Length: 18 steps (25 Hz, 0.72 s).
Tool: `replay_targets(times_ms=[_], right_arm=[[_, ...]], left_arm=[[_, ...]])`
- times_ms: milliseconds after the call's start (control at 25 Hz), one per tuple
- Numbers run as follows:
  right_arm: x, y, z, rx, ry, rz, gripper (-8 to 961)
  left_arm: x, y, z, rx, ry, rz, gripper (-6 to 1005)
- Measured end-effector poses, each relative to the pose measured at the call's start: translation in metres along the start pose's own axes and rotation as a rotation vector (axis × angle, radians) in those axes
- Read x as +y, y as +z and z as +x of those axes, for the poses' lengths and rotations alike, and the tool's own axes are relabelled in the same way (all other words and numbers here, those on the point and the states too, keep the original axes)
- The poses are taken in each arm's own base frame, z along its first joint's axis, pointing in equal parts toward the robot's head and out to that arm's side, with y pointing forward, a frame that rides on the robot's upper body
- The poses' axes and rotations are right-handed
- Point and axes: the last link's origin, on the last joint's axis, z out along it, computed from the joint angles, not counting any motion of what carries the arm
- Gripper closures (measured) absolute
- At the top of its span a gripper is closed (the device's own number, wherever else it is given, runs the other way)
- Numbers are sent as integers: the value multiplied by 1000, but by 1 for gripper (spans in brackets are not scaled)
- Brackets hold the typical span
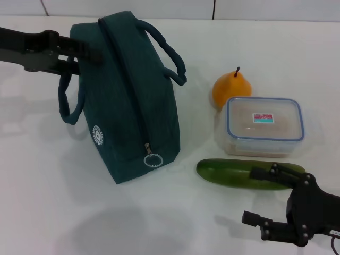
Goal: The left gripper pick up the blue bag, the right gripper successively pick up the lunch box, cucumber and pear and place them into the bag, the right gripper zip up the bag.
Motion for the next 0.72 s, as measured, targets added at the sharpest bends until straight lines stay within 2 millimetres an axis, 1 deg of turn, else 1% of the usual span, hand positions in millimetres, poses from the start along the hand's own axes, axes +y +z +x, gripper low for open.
replay_targets(times_ms=[320,440,600,720], right_arm=[[0,0,0,1,0,2,164],[0,0,0,1,0,3,165],[0,-1,1,1,3,5,166],[1,-1,1,1,5,5,167]], left_arm=[[-1,9,1,-37,16,57,409],[-1,9,2,-34,37,65,429],[0,4,6,9,42,33,455],[0,3,7,8,50,37,595]])
